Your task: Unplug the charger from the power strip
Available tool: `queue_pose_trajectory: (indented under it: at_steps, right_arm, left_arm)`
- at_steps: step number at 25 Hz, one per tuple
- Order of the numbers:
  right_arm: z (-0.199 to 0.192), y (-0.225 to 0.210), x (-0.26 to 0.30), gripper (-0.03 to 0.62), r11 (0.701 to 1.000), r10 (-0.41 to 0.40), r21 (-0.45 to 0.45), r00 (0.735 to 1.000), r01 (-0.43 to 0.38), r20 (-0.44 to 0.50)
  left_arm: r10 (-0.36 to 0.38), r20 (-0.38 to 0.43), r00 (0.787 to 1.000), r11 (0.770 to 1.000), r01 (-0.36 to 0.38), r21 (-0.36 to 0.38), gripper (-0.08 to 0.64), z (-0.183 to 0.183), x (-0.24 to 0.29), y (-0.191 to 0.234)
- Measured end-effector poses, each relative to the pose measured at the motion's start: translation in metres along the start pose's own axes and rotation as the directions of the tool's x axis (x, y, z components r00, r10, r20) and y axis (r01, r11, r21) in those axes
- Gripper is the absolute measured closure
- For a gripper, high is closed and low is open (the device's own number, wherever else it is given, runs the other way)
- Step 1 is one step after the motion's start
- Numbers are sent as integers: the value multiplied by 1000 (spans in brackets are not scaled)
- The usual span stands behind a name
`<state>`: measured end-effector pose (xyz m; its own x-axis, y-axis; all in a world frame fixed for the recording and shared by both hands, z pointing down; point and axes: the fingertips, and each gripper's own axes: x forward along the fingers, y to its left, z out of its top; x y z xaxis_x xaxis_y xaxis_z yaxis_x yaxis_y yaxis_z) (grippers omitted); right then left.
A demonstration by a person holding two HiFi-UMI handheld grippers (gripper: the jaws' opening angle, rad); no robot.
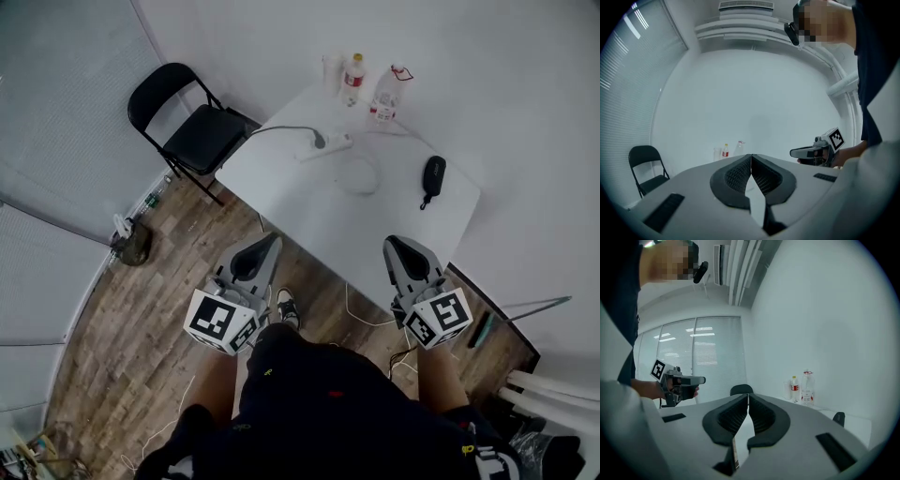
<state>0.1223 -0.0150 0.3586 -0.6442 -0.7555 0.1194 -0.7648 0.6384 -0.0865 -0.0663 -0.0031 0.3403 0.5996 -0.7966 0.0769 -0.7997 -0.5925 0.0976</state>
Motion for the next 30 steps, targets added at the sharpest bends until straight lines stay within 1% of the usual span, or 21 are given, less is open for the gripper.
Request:
queue_pose_trajectory:
  at_steps: [3, 5, 8, 11, 14, 16, 19, 21, 25, 30]
  right_arm:
    - [11, -9, 48, 566, 1000, -14, -11, 1000, 14, -4]
    - [16, -12, 78, 566, 1000, -27, -15, 1000, 27, -8]
    - [19, -11, 116, 566, 999, -43, -11, 999, 42, -15]
    - [23, -10, 143, 566, 998, -59, -4, 998, 59, -17]
    - [23, -17, 163, 566, 997, -74, 1, 997, 74, -26]
    - [21, -25, 174, 566, 996, -85, 1, 996, 85, -37]
    - [21, -42, 190, 566, 996, -91, 0, 995, 91, -47]
    - [18, -54, 197, 566, 996, -87, 1, 995, 87, -56]
    - [11, -82, 218, 566, 997, -83, -5, 993, 83, -85]
    - [5, -119, 250, 566, 998, -63, -18, 993, 61, -101]
  left_arm:
    - [4, -12, 1000, 1000, -5, -10, 537, 2, 18, 48]
    - [-5, -16, 1000, 1000, 5, -25, 537, 3, 28, 76]
    - [-39, -29, 999, 998, 37, -41, 537, 1, 42, 110]
    - [-81, -42, 996, 996, 79, -47, 537, 2, 58, 133]
    - [-117, -52, 992, 992, 114, -60, 537, 4, 76, 148]
    - [-133, -61, 989, 988, 128, -81, 537, 1, 88, 155]
    - [-146, -68, 987, 982, 137, -128, 537, -4, 111, 164]
    - [-138, -65, 988, 981, 128, -146, 537, -6, 125, 167]
    - [-117, -62, 991, 987, 109, -120, 537, -7, 156, 175]
    - [-99, -76, 992, 988, 89, -123, 537, -17, 200, 187]
